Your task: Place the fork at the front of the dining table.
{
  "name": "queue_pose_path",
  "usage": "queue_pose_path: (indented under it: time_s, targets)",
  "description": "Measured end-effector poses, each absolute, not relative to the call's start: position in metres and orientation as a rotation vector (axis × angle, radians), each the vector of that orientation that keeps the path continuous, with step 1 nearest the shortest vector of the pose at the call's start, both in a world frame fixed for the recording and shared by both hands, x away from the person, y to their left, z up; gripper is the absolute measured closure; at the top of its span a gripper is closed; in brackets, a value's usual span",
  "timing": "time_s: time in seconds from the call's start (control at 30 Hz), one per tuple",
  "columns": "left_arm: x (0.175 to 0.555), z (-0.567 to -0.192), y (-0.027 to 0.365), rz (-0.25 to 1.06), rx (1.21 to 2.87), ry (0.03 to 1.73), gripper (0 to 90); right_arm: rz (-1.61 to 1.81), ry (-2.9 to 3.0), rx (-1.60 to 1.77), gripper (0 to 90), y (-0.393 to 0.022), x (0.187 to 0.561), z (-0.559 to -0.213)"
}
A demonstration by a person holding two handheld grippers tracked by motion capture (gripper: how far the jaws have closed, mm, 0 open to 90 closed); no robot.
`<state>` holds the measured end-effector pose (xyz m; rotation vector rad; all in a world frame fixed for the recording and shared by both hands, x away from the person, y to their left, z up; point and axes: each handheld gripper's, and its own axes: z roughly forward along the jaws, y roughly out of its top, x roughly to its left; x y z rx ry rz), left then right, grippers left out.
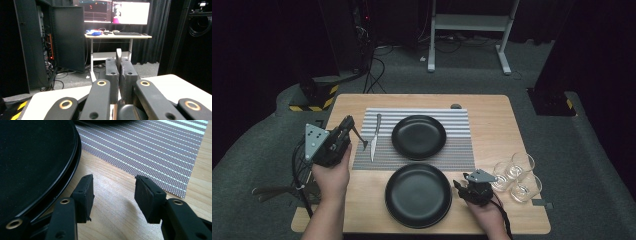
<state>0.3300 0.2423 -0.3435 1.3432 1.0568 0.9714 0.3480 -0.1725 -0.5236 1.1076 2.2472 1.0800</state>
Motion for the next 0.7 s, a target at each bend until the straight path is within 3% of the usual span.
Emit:
queue_pose_path:
  time_s: [0.7]
  targets:
    - [0.334, -0.357, 0.225, 0.924, 1.358, 1.013, 86.3, 1.057, 2.238, 1.103, 49.5, -0.171, 0.348, -0.524]
